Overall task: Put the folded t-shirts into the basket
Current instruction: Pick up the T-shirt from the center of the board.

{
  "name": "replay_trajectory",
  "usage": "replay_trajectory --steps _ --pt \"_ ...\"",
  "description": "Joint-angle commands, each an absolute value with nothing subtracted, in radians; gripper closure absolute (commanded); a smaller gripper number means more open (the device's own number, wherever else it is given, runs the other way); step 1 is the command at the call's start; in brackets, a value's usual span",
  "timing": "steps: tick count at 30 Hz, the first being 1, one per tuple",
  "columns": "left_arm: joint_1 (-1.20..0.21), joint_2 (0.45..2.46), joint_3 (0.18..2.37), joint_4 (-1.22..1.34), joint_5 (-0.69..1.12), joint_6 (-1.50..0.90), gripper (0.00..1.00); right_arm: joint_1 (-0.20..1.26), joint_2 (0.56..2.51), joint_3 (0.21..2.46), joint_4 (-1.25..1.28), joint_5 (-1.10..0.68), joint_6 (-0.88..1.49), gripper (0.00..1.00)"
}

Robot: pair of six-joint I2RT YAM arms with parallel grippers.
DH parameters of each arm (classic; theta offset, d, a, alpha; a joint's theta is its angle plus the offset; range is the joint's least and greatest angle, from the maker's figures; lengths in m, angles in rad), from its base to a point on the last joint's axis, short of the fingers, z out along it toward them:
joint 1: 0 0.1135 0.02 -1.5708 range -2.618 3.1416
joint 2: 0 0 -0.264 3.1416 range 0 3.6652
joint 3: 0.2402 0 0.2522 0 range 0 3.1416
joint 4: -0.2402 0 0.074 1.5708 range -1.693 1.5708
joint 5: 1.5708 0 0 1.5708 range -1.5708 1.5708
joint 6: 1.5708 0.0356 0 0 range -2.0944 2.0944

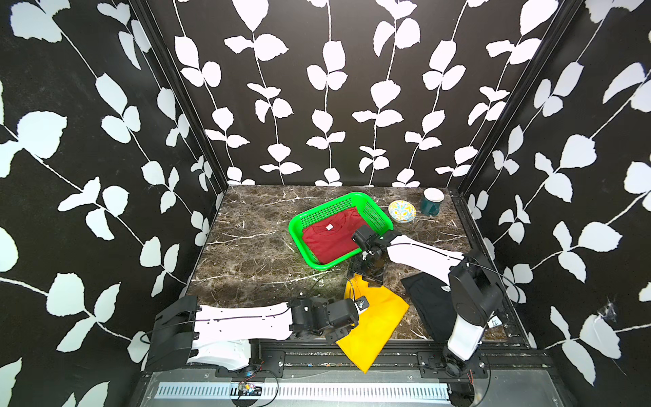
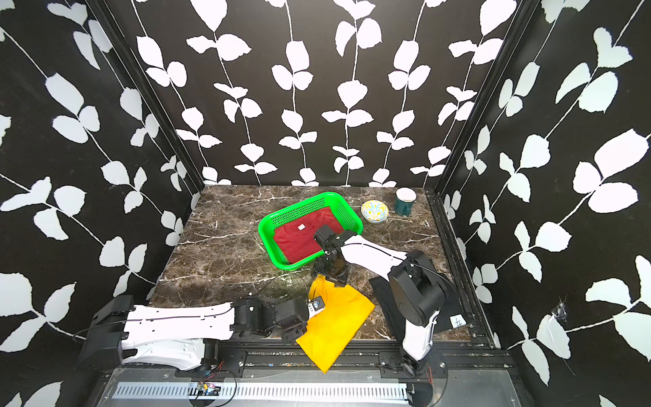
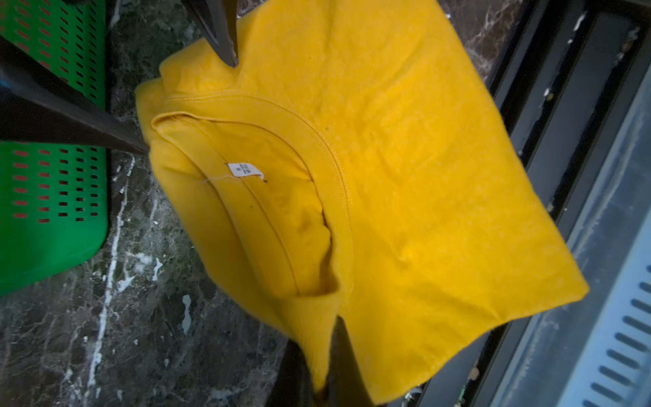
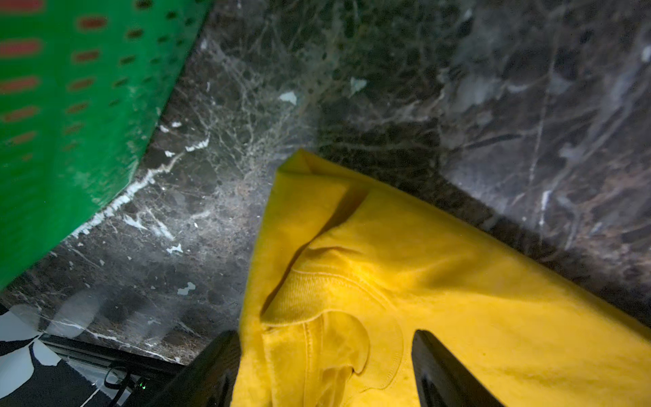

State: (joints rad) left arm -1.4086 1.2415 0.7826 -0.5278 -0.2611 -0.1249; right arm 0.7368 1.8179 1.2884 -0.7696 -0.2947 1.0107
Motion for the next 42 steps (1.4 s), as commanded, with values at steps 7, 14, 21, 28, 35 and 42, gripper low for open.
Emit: replay_trajectory --steps 7,14,21,28,35,42 --pt "-1.452 1.176 0.782 -0.504 -0.306 -0.006 1.00 0.765 1.869 1.354 -0.751 -0.299 1.022 0.22" --pt "-1.457 1.154 0.771 -0.488 -0.289 0.004 1.00 0.770 1.876 1.321 -0.712 -0.289 1.030 0.21" --pt "-1.468 1.119 0.757 -0.491 -0.290 0.013 1.00 0.765 1.940 1.355 -0.778 -0.219 0.936 0.32" --pt "-1.472 1.121 0.761 -0.512 -0.298 0.012 1.00 0.742 1.909 1.347 -0.781 -0.199 0.925 0.59" --pt "-1.473 1.104 0.768 -0.527 -0.307 0.004 1.00 0.729 1.827 1.322 -0.773 -0.197 0.950 0.84" --pt "-1.472 1.067 0.805 -0.555 -0.354 0.008 1.00 0.716 1.729 1.319 -0.794 -0.214 0.962 1.00"
